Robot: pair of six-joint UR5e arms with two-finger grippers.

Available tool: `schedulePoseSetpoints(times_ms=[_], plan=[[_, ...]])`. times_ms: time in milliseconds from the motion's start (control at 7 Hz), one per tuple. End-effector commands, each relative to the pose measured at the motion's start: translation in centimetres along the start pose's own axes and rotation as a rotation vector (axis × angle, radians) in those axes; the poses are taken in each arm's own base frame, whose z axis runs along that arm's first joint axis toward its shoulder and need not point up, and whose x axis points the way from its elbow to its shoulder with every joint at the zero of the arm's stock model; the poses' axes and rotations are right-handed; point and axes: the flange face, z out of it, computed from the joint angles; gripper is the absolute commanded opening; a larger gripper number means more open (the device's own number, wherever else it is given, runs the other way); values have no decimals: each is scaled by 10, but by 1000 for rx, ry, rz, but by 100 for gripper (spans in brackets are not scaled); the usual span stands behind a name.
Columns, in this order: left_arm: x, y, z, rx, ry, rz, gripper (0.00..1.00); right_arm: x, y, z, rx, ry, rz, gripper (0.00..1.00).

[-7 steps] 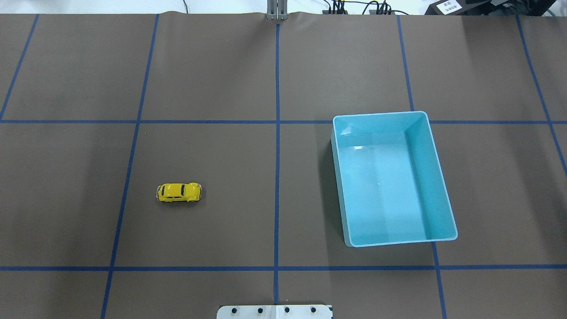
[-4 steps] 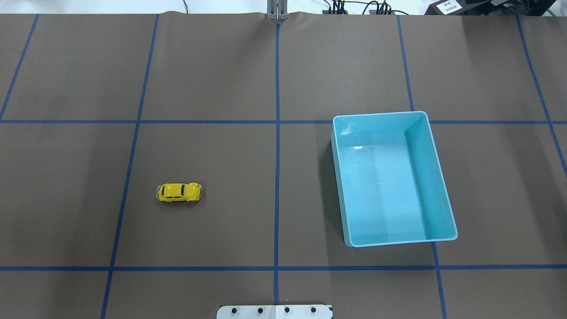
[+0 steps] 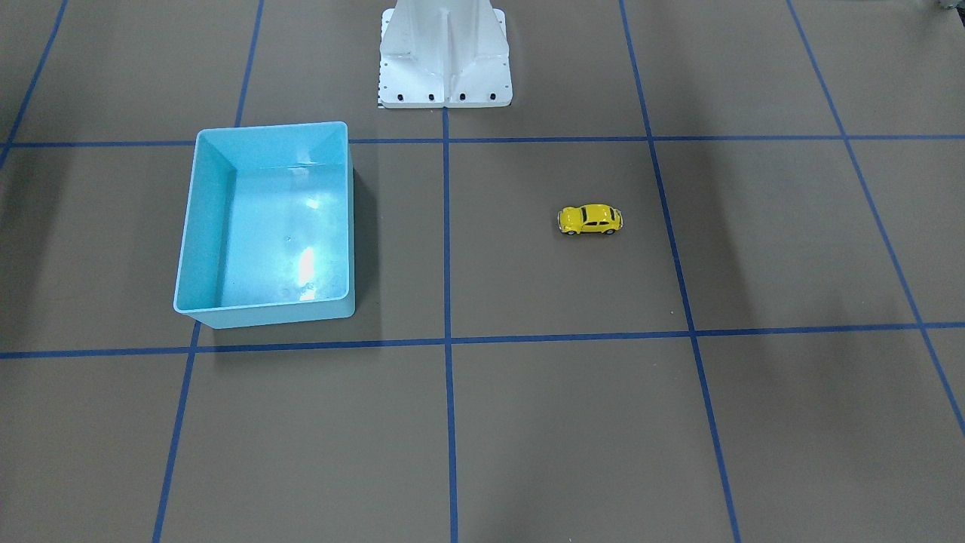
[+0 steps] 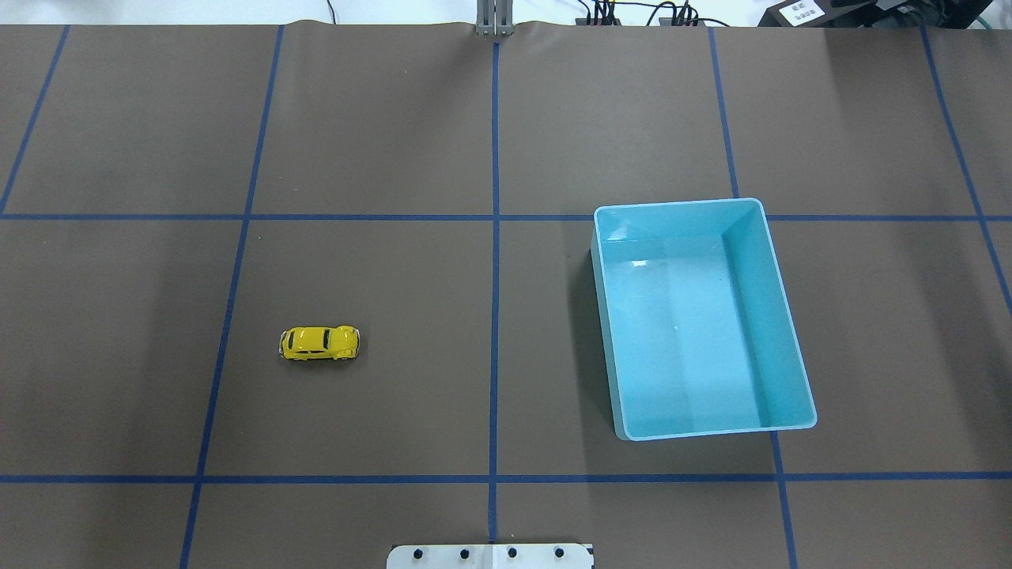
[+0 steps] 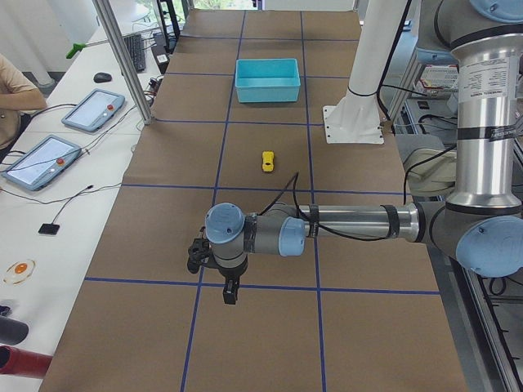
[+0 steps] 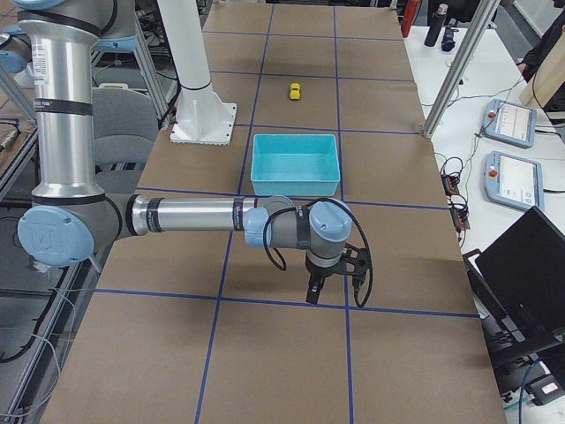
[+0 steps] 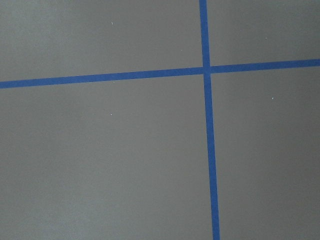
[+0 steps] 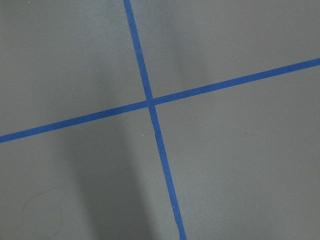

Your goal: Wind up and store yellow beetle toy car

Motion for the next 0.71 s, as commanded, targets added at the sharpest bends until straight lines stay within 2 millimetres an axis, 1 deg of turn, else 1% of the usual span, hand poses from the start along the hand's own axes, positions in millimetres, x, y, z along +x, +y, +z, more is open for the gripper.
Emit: schedulePoseSetpoints(times_ms=[0,571], plan=[[7,-1,-7,14,5,7,100,0,0,0,-1,-1,1,100],[14,-7,-14,38,-3,46,100,1,0,1,-2,-1,2,100]])
